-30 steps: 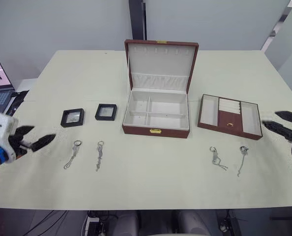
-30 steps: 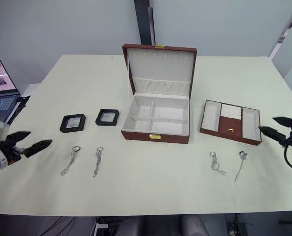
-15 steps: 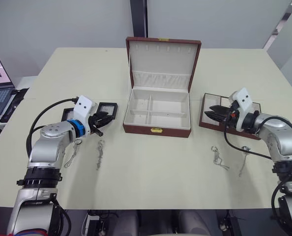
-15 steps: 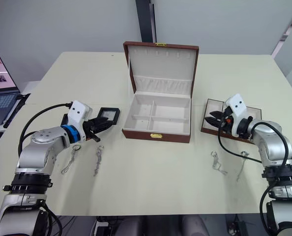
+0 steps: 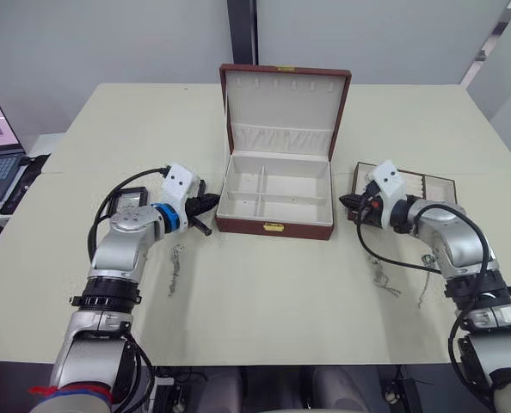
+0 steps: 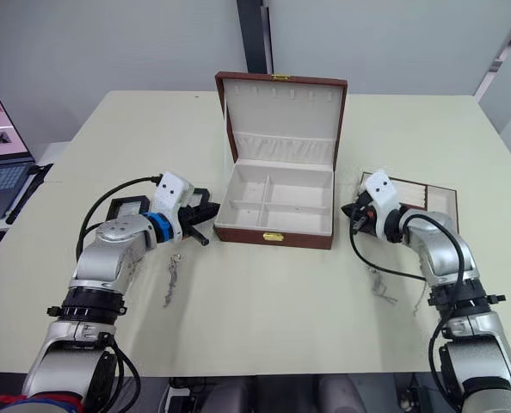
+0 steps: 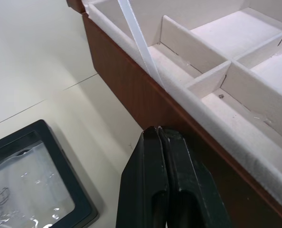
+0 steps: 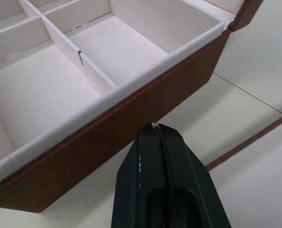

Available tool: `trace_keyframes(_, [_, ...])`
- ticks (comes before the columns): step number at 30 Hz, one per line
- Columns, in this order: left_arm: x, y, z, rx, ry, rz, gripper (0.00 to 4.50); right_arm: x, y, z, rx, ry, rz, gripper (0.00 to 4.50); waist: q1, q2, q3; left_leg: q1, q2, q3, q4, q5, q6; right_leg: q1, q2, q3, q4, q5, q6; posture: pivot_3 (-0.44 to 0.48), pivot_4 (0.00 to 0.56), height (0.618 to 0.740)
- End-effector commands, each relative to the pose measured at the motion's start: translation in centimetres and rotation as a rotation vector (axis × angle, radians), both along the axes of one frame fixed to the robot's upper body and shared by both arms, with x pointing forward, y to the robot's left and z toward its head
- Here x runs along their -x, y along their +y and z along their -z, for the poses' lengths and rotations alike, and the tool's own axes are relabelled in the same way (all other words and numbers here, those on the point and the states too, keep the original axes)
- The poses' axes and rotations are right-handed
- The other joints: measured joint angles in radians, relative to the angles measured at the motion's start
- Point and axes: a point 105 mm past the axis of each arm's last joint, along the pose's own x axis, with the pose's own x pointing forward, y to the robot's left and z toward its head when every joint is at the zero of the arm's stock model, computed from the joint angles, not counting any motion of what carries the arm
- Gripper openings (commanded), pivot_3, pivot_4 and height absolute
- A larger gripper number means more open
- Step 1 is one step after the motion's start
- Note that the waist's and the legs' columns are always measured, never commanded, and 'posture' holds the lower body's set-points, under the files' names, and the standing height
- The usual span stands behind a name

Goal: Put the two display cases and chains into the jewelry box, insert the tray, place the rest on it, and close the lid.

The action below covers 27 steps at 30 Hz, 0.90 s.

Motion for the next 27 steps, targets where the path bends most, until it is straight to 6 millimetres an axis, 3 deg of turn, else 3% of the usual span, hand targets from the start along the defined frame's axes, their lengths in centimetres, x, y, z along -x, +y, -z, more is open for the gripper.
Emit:
trace_keyframes(1, [0.5, -0.9, -0.5, -0.014, -0.015, 0.052, 0.0, 0.1, 1.8, -1.5, -0.019, -0.046, -0.058, 0.01, 0.0, 0.0, 0.0, 0.0, 0.0, 0.0, 0.0, 0.0, 0.0, 0.0, 0.0, 0.0, 0.0, 0.0, 0.0, 0.0, 0.15, 0.74])
trace_keyframes(14, [4.0, -2.9, 0.7, 0.012, 0.045, 0.141, 0.0, 2.0, 3.7, -0.7, -0.04, 0.004, -0.166, 0.01, -0.003, 0.0, 0.0, 0.0, 0.0, 0.0, 0.0, 0.0, 0.0, 0.0, 0.0, 0.0, 0.0, 0.0, 0.0, 0.0, 0.15, 0.74])
trace_keyframes(27, [6.9, -3.0, 1.4, 0.008, 0.093, 0.153, 0.0, 5.1, 3.5, 0.6, -0.049, 0.076, -0.183, 0.01, 0.001, 0.0, 0.0, 0.001, 0.0, -0.001, -0.001, -0.001, 0.002, 0.002, 0.0, 0.001, -0.001, 0.0, 0.0, 0.0, 0.15, 0.74])
